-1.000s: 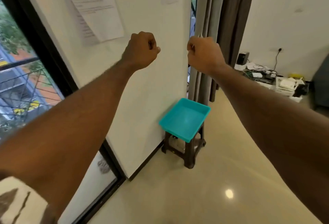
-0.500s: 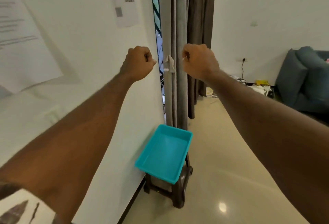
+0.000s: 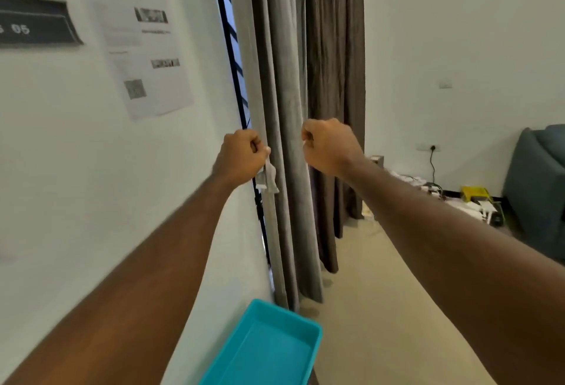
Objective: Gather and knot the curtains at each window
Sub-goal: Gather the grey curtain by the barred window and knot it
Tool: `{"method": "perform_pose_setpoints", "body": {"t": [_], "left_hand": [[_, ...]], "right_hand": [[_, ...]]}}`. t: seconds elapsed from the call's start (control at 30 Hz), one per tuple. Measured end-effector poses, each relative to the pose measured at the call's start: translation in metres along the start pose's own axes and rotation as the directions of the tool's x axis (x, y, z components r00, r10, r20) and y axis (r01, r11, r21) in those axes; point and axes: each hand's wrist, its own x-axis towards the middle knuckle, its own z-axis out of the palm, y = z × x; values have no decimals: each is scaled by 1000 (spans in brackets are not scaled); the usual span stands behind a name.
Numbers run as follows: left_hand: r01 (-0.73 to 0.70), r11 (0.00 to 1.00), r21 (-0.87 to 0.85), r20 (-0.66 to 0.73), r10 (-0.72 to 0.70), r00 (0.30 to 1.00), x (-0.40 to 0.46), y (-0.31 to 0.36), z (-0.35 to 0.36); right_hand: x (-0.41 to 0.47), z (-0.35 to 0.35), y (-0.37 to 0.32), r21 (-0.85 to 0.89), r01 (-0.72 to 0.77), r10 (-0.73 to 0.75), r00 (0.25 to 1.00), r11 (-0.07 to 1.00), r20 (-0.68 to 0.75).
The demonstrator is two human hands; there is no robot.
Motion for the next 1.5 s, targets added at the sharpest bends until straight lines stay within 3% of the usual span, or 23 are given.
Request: {"method": "perform_pose_setpoints", "body": {"t": [0.17,0.33,0.5,0.8,1.03,1.2,1.5], "left_hand": [[28,999,25,-122,-25,992,84,23,41],[69,993,100,-152,-53,987,162,34,62],[2,983,186,-239,43,970,261,53,69],[22,958,284,-431,107,896,428,39,95],[231,885,405,-687,128,715,527,43,47],[368,787,496,-749,173,639,571,53,21],[575,700,423,-885,181,430,622,64,-3]], "right_hand": [[73,-8,81,54,54,-54,998,997,-14],[145,-2,132,84,104,-103,994,991,-25],[230,-1,173,168,125,-108,989,978,-105],[382,27,232,291,225,-168,964,930,-208],[510,26,246,349,361,-249,912,865,-326],[582,4,227,445,467,-305,869,764,-390],[663,-26,178,597,580,-387,815,554,-431]]}}
